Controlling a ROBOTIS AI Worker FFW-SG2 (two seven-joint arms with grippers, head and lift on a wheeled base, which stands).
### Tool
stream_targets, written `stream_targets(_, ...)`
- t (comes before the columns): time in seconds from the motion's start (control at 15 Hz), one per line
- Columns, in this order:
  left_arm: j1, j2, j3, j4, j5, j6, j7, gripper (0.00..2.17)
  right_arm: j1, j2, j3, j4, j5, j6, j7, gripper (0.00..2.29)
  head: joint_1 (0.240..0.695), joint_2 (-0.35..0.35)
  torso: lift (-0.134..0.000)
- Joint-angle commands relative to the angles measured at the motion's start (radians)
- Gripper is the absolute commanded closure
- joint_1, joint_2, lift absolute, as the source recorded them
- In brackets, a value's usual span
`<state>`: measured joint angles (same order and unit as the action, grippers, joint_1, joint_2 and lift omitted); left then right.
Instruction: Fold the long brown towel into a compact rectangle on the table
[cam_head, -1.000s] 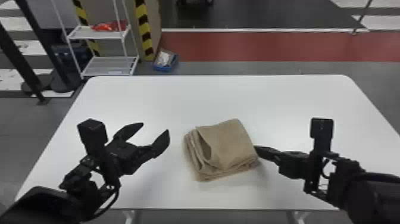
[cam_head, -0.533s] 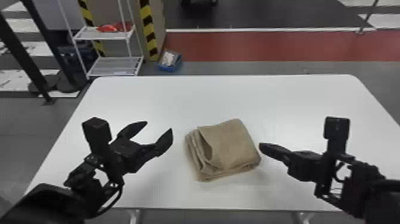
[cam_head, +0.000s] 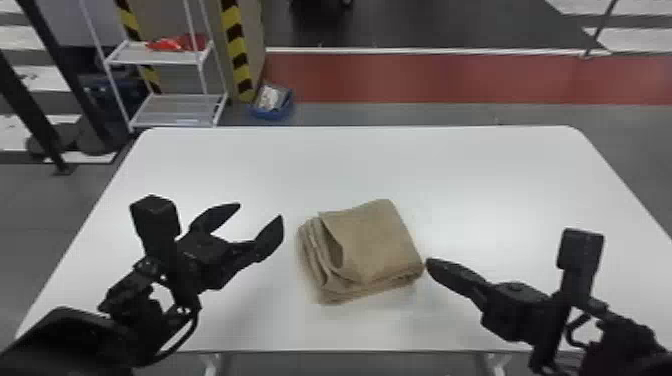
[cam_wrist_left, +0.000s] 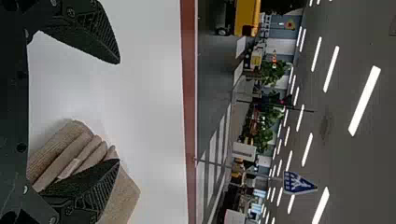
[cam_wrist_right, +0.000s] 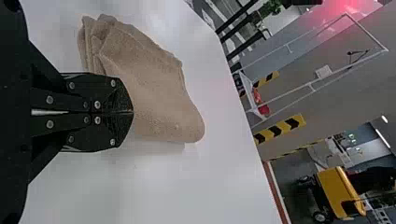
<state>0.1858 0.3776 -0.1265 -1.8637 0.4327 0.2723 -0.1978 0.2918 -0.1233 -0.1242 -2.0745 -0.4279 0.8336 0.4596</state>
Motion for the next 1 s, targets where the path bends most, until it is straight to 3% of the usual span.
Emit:
stream_targets(0.0, -0.005, 0.0, -0.001, 0.006, -0.002, 0.0, 0.0, 0.15, 0.02, 0.01, 0.031, 0.025, -0.002, -0.046, -0.002, 2.07, 0.695, 0.029, -0.12)
stream_targets(0.33, -0.025, 0.0, -0.009, 0.038, 0.001, -0.003, -0.002, 0.15, -0.037, 0.013, 0.063, 0.126, 0.021, -0.08, -0.027, 2.07, 0.695, 0.058, -0.12)
stream_targets(0.47, -0.031, 0.001, -0.01, 0.047, 0.005, -0.003, -0.003, 0.15, -0.1, 0.013, 0.074, 0.166, 0.049, -0.073, -0.068, 2.07, 0.695, 0.055, -0.12)
stream_targets(0.6, -0.032, 0.001, -0.01, 0.049, 0.006, -0.003, -0.006, 0.15, -0.186, 0.013, 0.081, 0.228, 0.066, -0.055, -0.087, 2.08, 0.695, 0.046, -0.12)
stream_targets(0.93, -0.028, 0.004, -0.013, 0.049, 0.009, -0.003, -0.011, 0.15, -0.511, 0.014, 0.127, 0.519, 0.097, 0.019, -0.104, 2.07, 0.695, 0.035, -0.12)
